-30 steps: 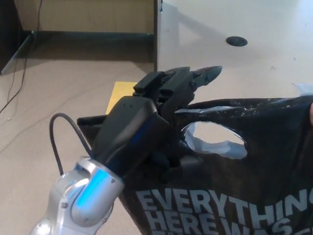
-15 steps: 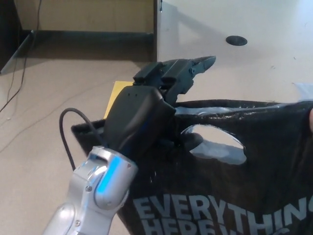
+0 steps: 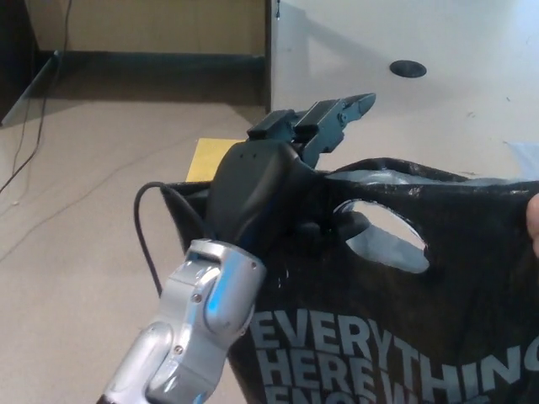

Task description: A person is holding a plastic bag and the robot extends its left hand to grab the bag by hooking its thumb into the holes at the top and brings its hand down by its side. Then it extends its arm again to hand the plastic bag back to the person.

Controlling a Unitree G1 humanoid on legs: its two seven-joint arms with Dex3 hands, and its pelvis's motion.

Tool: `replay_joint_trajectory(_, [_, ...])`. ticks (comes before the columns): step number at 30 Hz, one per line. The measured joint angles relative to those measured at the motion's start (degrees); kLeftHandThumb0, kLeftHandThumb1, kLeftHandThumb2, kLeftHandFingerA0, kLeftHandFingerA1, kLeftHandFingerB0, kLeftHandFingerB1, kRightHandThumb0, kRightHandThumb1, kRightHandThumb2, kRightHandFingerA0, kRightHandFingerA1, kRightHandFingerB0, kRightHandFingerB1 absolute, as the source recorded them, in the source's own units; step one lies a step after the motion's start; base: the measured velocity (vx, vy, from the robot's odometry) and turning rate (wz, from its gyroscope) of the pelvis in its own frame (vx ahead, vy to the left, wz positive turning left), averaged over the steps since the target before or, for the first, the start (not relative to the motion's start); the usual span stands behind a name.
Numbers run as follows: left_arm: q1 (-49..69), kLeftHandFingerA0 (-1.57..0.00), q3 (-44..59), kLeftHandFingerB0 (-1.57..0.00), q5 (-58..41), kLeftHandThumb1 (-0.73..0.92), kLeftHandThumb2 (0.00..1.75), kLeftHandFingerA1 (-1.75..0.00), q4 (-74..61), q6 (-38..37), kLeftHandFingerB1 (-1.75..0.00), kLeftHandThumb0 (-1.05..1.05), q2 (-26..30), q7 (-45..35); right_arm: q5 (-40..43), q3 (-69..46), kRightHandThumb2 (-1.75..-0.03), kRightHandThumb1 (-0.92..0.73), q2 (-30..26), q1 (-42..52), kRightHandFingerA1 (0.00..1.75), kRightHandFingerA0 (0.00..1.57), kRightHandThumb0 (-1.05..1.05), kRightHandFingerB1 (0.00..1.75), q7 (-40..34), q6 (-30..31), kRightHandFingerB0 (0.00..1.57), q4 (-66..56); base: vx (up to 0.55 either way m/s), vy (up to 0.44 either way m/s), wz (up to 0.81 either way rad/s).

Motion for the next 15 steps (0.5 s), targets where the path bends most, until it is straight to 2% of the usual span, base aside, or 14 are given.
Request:
replay_joint_trajectory(1, [-0.53,-0.37,-0.2,-0.24,-0.01,0.43,0.72,-0.45,0.73,-0.06,-0.4,-0.58,-0.37,0.41,-0.02,0.02,-0.62,-0.72,-0.01,0.0,0.56,0.69,-0.39,0.38,0.02,0.0,0.5,0.0,0.0,0.0,0.0])
replay_joint_trajectory(3, [-1.41,-0.4,-0.48,-0.23,-0.01,0.43,0.73,-0.46,1.93,-0.11,-0.4,-0.58,-1.25,1.06,-0.05,0.1,-0.62,-0.72,-0.01,-0.07,0.61,0.71,-0.39,0.38,0.03,0.0,0.52,-0.03,0.0,0.0,0.0])
replay_joint_trajectory(5, [-2.06,-0.4,-0.82,-0.25,0.03,0.44,0.74,-0.47,2.71,-0.15,-0.41,-0.59,-1.94,1.63,-0.07,0.14,-0.62,-0.72,-0.01,-0.08,0.57,0.68,-0.38,0.39,0.05,0.0,0.52,-0.06,0.0,0.0,0.0])
replay_joint_trajectory(6, [-2.55,-0.4,-1.1,-0.25,0.18,0.44,0.74,-0.47,3.36,-0.15,-0.41,-0.59,-2.28,2.1,-0.07,0.14,-0.62,-0.72,0.0,-0.08,0.57,0.68,-0.38,0.39,0.06,0.0,0.52,-0.06,0.0,0.0,0.0])
replay_joint_trajectory(7, [-3.26,-0.46,-1.49,-0.3,0.5,0.51,0.56,-0.38,4.12,-0.15,-0.31,-0.52,-2.66,2.78,-0.07,0.16,-0.62,-0.71,0.0,-0.14,0.6,0.68,-0.38,0.39,0.08,-0.01,0.53,-0.06,0.0,0.0,0.0])
replay_joint_trajectory(11, [-4.71,-0.52,-2.36,-0.32,1.46,0.54,0.57,-0.42,5.9,-0.13,-0.32,-0.52,-4.15,4.87,-0.12,0.38,-0.62,-0.72,-0.01,-0.32,0.57,0.7,-0.39,0.39,0.12,-0.02,0.52,-0.07,0.0,0.0,0.0])
replay_joint_trajectory(12, [-4.95,-0.48,-2.48,-0.26,1.58,0.45,0.77,-0.54,6.03,-0.11,-0.43,-0.58,-4.35,5.11,-0.13,0.42,-0.62,-0.72,-0.01,-0.34,0.58,0.7,-0.39,0.39,0.12,-0.03,0.52,-0.07,0.0,0.0,0.0])
replay_joint_trajectory(15, [-6.19,-0.47,-2.88,-0.3,2.2,0.45,0.79,-0.54,6.27,-0.06,-0.44,-0.58,-5.21,6.08,-0.09,0.38,-0.62,-0.71,-0.01,-0.43,0.61,0.7,-0.38,0.39,0.28,-0.07,0.54,-0.18,0.0,0.0,0.0])
